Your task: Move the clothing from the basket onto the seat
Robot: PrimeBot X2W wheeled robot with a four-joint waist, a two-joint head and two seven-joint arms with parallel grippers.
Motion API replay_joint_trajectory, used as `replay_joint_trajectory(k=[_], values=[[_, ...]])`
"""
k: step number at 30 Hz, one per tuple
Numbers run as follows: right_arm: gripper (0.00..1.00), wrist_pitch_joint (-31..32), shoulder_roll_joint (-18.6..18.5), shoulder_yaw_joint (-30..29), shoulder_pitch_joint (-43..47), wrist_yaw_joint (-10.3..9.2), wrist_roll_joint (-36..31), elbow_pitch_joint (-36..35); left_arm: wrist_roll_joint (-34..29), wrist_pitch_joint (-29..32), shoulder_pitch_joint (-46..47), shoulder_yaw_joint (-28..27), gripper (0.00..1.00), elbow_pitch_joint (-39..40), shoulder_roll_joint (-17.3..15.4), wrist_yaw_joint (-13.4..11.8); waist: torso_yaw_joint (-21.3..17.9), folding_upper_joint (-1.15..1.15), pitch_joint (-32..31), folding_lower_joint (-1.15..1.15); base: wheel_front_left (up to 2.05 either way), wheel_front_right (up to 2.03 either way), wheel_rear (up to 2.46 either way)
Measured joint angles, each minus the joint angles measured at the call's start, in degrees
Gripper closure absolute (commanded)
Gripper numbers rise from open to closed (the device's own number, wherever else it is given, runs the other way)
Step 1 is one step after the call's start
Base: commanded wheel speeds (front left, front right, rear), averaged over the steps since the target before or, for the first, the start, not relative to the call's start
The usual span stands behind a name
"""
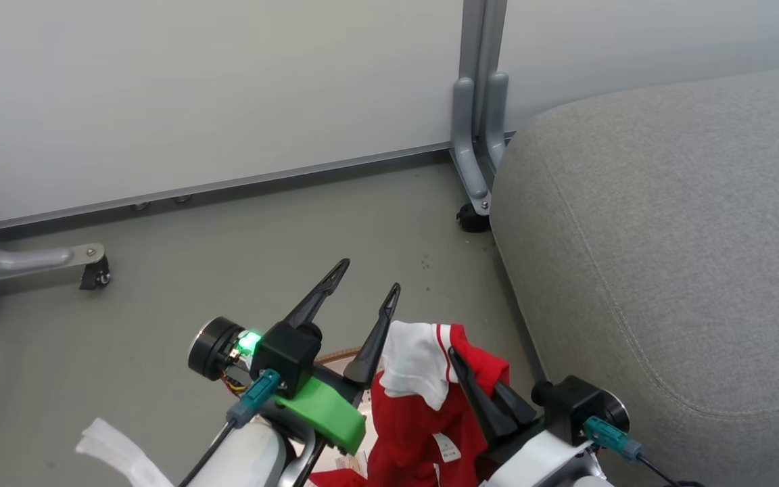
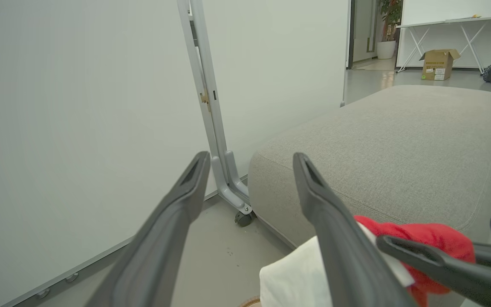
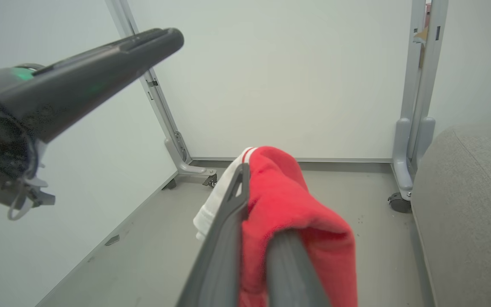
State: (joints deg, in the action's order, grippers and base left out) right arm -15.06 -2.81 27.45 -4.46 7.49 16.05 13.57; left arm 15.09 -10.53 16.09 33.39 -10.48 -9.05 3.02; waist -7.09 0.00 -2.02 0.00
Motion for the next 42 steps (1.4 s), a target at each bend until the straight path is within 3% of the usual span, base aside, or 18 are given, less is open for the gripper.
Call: replay_joint_trajectory(k=[12,21,32,42], values=[[1.00,0.00,-0.91,-4.43,1.61,0.00,-4.23,-6.02,2.89,-3.26,-7.06,-4.16,0.00,2.11,-3.67,-2.05,-6.58,0.00,1.21,0.00,0.00,0.00,0.00],[1.00,0.00,-1.34,-8.00,4.88,0.00,-4.75,-11.06,2.48,-4.43,-13.74,-7.62,0.00,6.13,-7.48,-1.62,-13.26,0.00,2.83,0.00,0.00,0.00,0.00],[1.00,0.00,-0.42,-12.34,6.23,0.00,-6.32,-16.64,-1.07,-4.50,-16.51,-8.29,0.00,9.91,-8.51,0.21,-20.23,0.00,6.71,0.00,0.00,0.00,0.00],[1.00,0.00,-0.15,-22.40,-9.86,0.00,-8.08,-27.41,-1.99,-4.42,-11.93,-6.30,0.00,14.43,-11.79,2.89,-20.46,0.00,15.11,0.00,0.00,0.00,0.00]])
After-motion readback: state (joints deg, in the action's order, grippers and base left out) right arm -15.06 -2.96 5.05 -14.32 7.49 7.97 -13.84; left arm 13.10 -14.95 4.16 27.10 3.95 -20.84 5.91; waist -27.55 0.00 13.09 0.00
